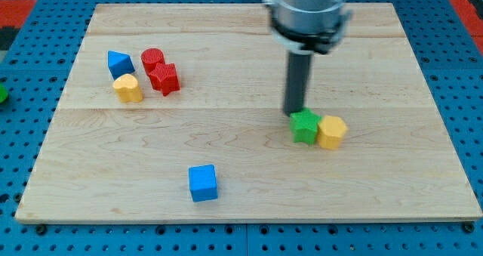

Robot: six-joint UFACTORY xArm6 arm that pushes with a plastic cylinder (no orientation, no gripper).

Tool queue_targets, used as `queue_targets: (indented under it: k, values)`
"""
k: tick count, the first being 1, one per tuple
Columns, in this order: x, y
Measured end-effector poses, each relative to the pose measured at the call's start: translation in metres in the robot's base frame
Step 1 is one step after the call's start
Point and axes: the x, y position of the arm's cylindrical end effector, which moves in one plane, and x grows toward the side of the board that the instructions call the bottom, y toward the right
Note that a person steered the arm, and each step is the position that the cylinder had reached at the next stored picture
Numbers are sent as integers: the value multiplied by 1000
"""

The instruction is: Push the green star into the yellow hexagon at the bottom right corner

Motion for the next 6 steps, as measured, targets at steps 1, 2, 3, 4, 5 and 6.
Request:
queue_targets:
  k: [1, 2, 3, 4, 5, 6]
  values:
    - [34, 41]
    - [36, 45]
    - [54, 49]
    - [51, 63]
    - [-6, 15]
    - [22, 0]
